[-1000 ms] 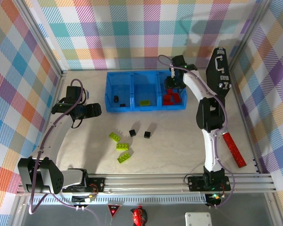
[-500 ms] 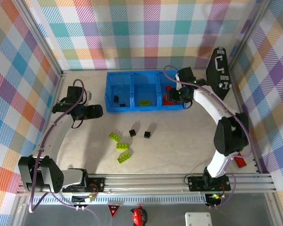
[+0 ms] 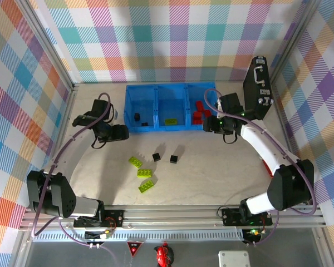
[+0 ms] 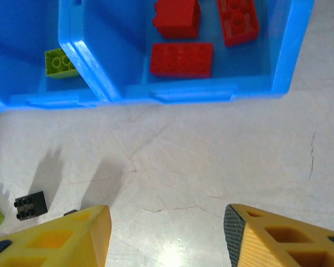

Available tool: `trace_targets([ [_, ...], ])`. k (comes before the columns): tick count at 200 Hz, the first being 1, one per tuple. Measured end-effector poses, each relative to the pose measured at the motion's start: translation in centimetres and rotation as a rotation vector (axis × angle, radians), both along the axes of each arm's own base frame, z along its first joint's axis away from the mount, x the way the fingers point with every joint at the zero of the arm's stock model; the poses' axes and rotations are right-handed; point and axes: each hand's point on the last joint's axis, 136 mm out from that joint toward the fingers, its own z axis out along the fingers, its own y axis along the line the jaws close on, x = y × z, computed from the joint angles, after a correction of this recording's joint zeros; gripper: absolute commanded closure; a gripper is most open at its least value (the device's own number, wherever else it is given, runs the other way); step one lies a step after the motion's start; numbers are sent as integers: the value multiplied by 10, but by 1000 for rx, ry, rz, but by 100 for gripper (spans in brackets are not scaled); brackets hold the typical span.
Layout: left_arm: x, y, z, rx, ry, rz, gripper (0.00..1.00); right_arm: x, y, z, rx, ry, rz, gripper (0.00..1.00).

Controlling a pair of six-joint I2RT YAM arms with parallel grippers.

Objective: Sort the legos into containers by color
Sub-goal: Pick up the lego from the center of the table.

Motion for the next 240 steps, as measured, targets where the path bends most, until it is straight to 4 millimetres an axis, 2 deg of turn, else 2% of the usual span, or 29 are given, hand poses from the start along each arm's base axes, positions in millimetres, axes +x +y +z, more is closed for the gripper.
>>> trace_targets([
  [48,-9,-27,-9,3,50,15,33,-11,-3,-3,-1,11,2,43],
  [118,-15,-79,-27,60,89,34,38,-23,-9,-14,-28,51,3,42],
  [188,-25,-102,-50,116,120,85,39,-22,-16,-10,-78,16,18,41],
  [240,-25,-132,-65,127,129,96,40,-21,-18,-9,-99,2,37,41],
])
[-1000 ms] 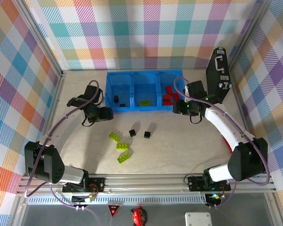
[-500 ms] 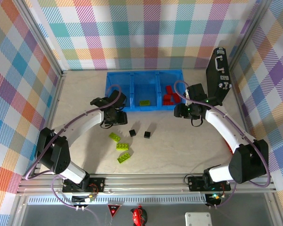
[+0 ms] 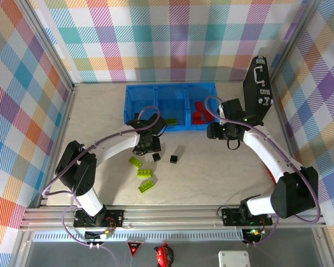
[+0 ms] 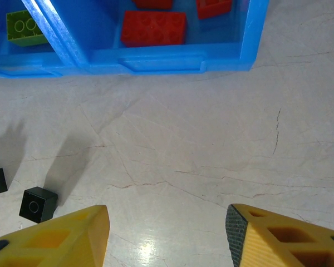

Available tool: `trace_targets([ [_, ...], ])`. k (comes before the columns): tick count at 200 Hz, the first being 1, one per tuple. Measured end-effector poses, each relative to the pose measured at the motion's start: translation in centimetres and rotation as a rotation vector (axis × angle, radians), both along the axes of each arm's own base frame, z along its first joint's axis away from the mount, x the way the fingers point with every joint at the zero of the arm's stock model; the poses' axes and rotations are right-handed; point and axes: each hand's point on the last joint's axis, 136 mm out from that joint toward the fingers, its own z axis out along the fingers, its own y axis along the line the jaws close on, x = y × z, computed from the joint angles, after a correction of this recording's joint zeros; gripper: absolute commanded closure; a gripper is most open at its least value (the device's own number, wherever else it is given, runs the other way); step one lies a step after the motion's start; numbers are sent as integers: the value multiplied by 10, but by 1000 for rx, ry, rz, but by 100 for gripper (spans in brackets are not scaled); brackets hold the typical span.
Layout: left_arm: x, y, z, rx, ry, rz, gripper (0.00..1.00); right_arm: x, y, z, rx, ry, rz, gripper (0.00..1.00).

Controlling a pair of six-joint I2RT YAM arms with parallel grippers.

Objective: Sort the legos into containers by color
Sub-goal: Pick up the lego from the center of the table.

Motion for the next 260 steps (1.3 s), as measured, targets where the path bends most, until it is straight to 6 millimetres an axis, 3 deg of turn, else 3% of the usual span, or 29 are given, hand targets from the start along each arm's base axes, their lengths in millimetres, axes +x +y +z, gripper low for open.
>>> trace_targets([
  [39,-2,-18,-14,8,24,3,40,-2,-1,11,8,-35,5,41],
  [107,-5,-18,-39,43,74,39,48,-5,-3,27,34,-79,1,41],
  [173,-2,-27,-56,23,93,46,56,-9,1,22,72,-52,18,41],
  [260,-5,-25,-61,30,105,45,63,-13,5,18,90,-36,32,41],
])
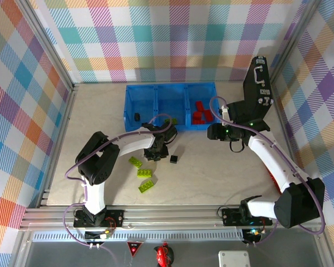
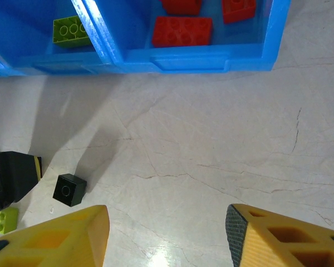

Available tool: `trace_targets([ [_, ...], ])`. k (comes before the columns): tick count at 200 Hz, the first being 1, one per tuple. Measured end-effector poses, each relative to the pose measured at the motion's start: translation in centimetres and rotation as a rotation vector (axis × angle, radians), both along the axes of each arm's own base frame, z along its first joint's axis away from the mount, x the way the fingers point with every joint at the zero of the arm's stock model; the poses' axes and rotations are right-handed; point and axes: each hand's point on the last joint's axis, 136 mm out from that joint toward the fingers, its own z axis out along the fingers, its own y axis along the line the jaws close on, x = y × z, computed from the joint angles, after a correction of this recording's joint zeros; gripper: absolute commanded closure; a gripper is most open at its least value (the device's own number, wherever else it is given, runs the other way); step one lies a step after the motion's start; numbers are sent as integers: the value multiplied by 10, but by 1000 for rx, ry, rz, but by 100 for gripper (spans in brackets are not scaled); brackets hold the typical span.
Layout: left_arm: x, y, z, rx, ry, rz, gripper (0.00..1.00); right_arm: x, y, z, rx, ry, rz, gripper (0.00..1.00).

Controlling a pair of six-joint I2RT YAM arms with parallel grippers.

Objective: Sort the legos into containers by color
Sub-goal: Pick up the lego from the center of the table, then place the lego in the container.

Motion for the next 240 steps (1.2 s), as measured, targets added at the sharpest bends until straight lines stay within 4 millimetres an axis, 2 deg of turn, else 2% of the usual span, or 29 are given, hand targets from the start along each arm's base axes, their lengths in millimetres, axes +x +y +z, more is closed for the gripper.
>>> trace_targets([
  [90,1,-3,3,-4,2,-30,66,-1,0,1,1,-3,-1,41],
  [132,14,-15,18,-33,-34,-74,67,-1,-1,0,1,1,-3,42],
  [161,18,-16,25,-52,-39,-99,68,-1,0,0,16,11,-21,43],
  [194,26,-6,35,-73,-44,-111,68,-2,2,-1,48,33,-57,44],
  [240,47,26,62,-107,-84,-99,69,-8,8,-3,64,69,-87,44],
])
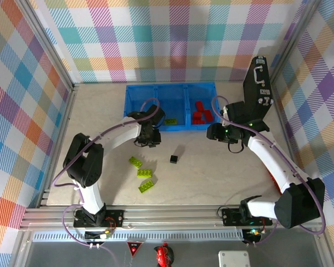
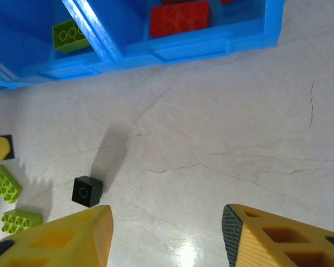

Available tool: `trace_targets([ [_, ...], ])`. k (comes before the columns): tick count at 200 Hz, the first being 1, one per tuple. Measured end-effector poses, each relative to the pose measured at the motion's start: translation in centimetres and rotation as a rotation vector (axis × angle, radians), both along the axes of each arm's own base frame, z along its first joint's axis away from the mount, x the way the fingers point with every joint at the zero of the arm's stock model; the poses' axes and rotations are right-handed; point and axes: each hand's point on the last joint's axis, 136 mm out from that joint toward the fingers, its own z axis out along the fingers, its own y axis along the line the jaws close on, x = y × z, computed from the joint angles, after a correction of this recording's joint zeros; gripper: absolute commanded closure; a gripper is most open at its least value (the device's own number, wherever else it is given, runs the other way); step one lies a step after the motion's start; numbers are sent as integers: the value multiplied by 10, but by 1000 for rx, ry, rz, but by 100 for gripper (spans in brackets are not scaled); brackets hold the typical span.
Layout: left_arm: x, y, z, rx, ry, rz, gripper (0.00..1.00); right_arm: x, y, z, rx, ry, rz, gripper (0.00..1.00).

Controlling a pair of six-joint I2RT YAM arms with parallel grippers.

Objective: Sort the legos into containers by color
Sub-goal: Place the lego in the container.

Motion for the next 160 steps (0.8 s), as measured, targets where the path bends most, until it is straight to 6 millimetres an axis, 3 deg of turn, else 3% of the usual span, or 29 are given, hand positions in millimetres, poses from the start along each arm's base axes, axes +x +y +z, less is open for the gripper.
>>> trace_targets([
  [33,14,23,17,-31,-30,13,70,-8,10,3,-6,25,13,44],
  [86,37,57,41,-50,-62,28,71,-10,21,24,-4,10,21,44],
  [135,71,56,84,-80,-164,-3,71,-11,28,17,-21,50,28,44],
  [160,91,51,85,-82,-177,-16,71,-12,26,15,-36,57,27,44],
])
